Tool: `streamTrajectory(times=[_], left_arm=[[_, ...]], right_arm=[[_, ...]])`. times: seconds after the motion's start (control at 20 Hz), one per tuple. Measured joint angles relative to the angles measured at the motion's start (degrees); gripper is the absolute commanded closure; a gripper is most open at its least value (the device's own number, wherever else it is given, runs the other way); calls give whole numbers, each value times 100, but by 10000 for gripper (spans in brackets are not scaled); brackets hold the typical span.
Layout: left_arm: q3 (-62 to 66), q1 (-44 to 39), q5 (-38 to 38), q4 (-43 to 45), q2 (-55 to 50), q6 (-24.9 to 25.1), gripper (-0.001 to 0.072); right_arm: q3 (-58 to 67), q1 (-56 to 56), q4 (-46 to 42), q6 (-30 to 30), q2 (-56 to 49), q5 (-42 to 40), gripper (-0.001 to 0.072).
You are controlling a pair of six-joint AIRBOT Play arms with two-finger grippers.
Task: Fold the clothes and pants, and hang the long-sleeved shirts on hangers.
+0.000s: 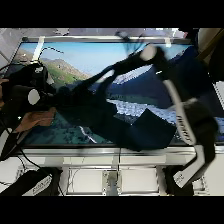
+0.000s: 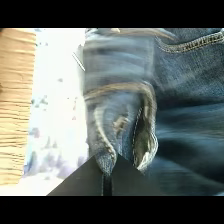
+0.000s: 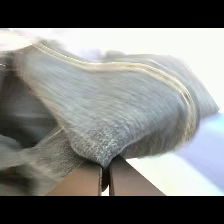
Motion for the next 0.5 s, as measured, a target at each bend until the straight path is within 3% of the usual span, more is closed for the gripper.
streamTrajectory(times=[0.25,0.5], left_arm=[[-2,50,-116,138,275,-212,686],[-118,114,-787,214,372,-337,686]], right_arm=[[0,-1464,-835,22,1381,1062,688],[-249,-2586,-1060,48,1869,1917,688]])
